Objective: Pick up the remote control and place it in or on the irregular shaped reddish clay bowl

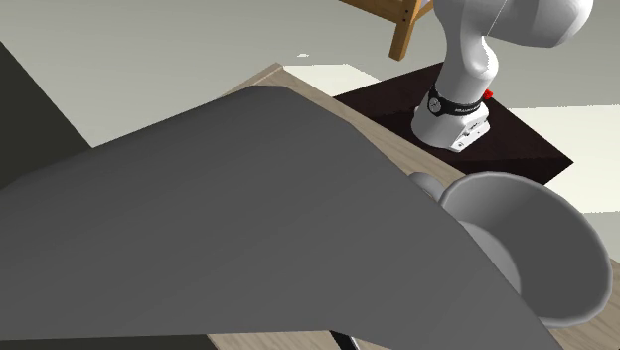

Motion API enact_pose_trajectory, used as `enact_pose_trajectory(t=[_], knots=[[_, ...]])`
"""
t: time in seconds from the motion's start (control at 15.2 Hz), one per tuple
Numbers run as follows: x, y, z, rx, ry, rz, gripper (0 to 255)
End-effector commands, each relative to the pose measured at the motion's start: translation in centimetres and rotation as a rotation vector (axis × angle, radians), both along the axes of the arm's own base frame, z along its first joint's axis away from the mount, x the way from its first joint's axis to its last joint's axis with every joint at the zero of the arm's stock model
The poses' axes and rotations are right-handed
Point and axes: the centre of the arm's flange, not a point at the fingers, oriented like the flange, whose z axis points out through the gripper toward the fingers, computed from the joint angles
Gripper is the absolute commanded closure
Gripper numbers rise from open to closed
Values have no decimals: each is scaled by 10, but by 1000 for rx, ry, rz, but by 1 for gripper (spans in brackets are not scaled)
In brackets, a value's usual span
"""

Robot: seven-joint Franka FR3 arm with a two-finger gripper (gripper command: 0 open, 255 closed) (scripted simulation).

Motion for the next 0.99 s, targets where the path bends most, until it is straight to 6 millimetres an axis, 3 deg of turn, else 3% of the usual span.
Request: enact_pose_trajectory(t=[0.0,0.2,0.46,0.92], knots=[[0,0,0,0,0,0,0],[0,0,0,0,0,0,0],[0,1,50,0,0,0,0],[0,1,50,0,0,0,0]])
